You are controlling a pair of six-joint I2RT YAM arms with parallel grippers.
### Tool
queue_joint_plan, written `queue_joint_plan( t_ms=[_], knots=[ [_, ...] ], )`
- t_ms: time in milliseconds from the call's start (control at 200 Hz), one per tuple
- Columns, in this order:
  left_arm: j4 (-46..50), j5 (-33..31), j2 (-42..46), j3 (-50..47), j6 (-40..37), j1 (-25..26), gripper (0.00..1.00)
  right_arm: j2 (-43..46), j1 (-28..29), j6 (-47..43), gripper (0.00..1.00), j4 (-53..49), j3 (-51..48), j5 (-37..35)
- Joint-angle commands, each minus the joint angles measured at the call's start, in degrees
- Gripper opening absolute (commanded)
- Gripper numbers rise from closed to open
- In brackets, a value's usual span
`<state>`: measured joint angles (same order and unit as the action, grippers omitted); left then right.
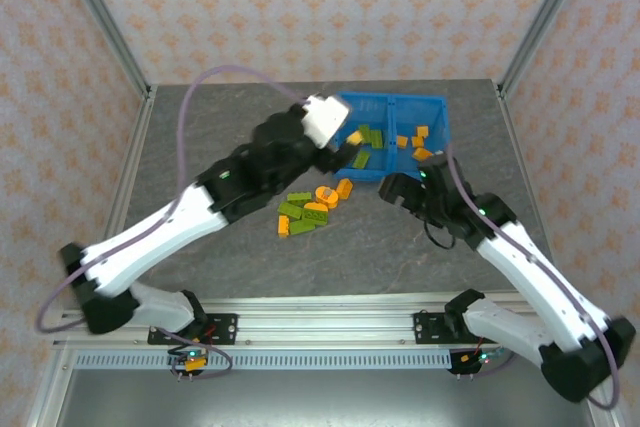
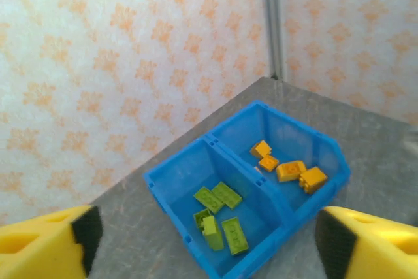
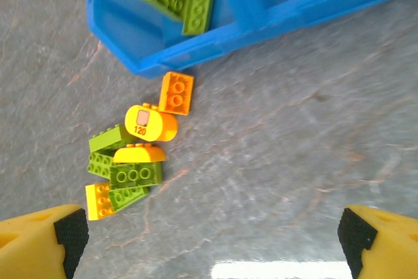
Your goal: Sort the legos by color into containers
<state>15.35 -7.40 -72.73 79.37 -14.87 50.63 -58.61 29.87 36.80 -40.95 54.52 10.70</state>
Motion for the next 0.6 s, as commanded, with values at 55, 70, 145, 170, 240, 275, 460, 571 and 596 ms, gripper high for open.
queue_joint_plan(
  t_ms=[55,70,145,170,240,275,460,571,596],
  knots=[
    [7.4,14.6,12.2,-16.4,-19.9,1.0,1.00,-14.6,0.5,5.2,1.00,12.0,1.4,7.4],
    [8.0,15.2,13.8,-17.9,-21.6,1.3,1.00,-16.0,0.6,5.3,1.00,12.6,1.8,7.4],
    [10.2,16.9,20.3,-25.1,-30.1,2.7,1.00,-22.2,0.6,5.0,1.00,13.8,4.5,6.5],
    [10.9,17.6,22.5,-27.4,-32.9,3.1,1.00,-24.2,0.6,5.0,1.00,14.2,5.5,6.5],
    [12.8,20.1,27.8,-33.6,-42.1,3.4,1.00,-29.1,1.1,4.9,0.98,15.6,8.0,6.9],
    [12.7,20.8,29.8,-36.0,-44.6,3.4,1.00,-31.6,1.3,4.8,0.97,16.0,9.1,6.3],
    [11.5,20.2,34.2,-42.1,-46.1,3.3,1.00,-41.6,3.1,5.4,0.90,16.8,13.3,5.0],
    [4.9,16.2,36.7,-48.4,-46.9,3.2,1.00,-46.0,4.4,5.4,0.87,15.3,16.2,2.2],
    [3.5,16.1,37.3,-49.5,-46.7,3.0,1.00,-46.7,4.6,5.3,0.86,14.6,16.8,1.2]
  ],
)
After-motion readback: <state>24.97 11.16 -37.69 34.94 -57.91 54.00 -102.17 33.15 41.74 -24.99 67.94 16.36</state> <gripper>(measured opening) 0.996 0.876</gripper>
